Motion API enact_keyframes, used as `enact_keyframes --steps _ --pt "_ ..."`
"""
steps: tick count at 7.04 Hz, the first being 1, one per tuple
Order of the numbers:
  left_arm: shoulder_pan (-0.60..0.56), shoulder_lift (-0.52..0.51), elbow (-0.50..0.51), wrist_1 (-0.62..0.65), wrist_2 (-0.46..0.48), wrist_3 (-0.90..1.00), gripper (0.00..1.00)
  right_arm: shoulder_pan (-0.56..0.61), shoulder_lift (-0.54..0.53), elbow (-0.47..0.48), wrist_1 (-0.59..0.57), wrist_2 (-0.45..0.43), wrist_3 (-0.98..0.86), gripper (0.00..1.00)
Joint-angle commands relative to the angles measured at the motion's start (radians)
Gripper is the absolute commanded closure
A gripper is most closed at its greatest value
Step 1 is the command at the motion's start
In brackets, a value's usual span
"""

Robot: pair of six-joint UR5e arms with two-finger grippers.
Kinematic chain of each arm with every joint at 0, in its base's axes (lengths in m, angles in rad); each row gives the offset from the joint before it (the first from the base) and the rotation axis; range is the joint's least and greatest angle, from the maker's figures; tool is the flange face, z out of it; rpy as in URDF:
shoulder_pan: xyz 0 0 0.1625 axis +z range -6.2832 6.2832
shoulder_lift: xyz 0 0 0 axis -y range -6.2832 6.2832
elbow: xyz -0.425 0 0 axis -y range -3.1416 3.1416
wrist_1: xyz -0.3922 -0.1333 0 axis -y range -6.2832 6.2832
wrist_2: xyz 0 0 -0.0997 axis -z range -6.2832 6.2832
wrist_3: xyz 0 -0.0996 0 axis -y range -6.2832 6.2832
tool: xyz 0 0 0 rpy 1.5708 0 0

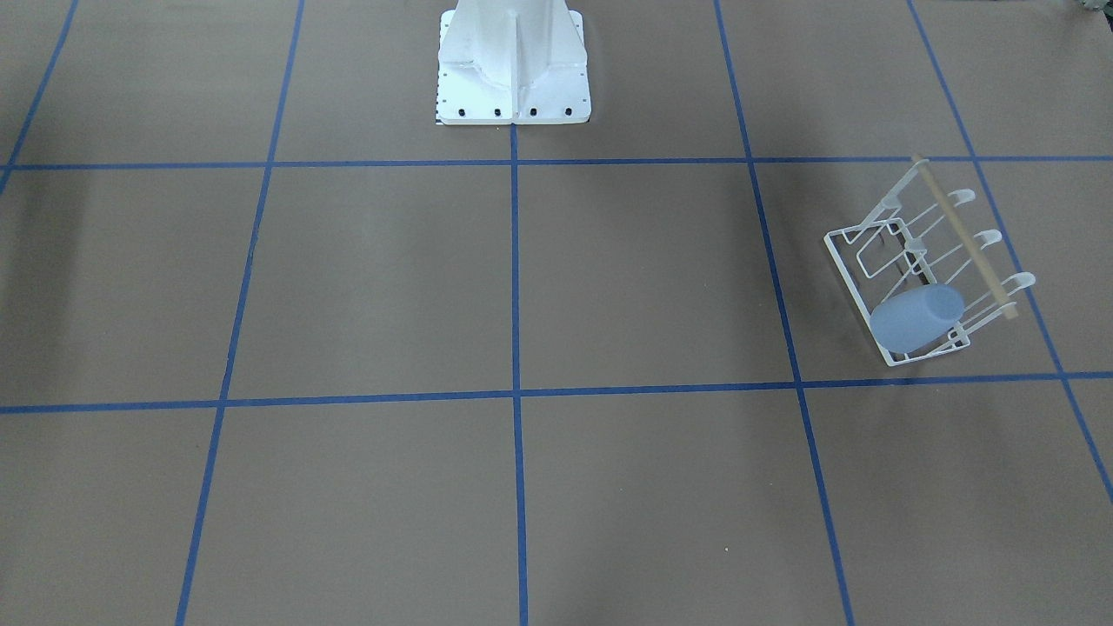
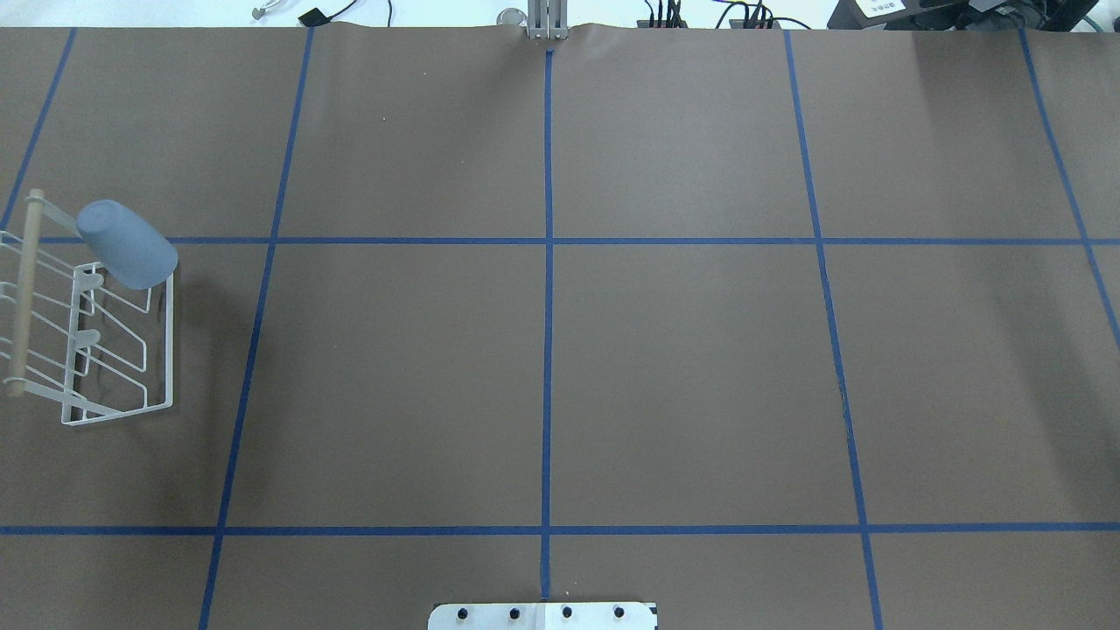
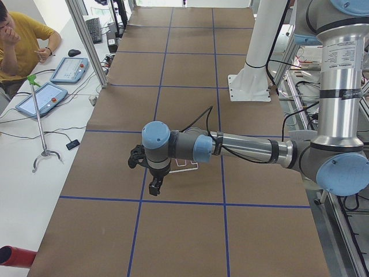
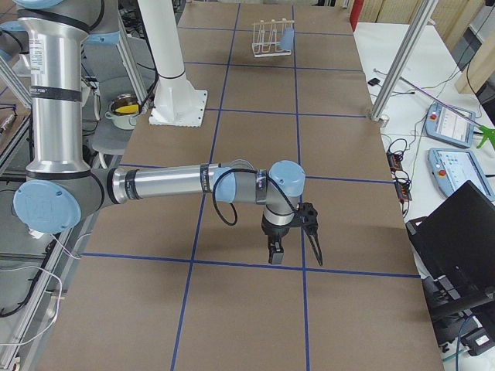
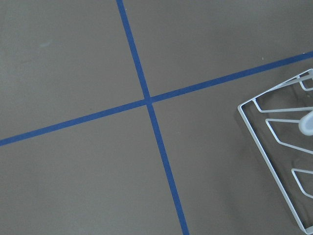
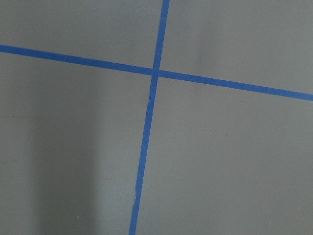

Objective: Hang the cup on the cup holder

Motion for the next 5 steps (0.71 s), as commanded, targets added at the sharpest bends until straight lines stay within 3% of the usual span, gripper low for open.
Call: enact_keyframes --steps 1,5 --pt "0.001 0.024 0.005 -0.001 0.010 0.000 0.01 0.000 -0.002 -0.001 0.000 0.000 0.000 0.00" --pt "0.001 0.030 0.001 -0.001 0.010 0.002 0.01 0.000 -0.020 0.000 0.000 0.000 0.006 0.00"
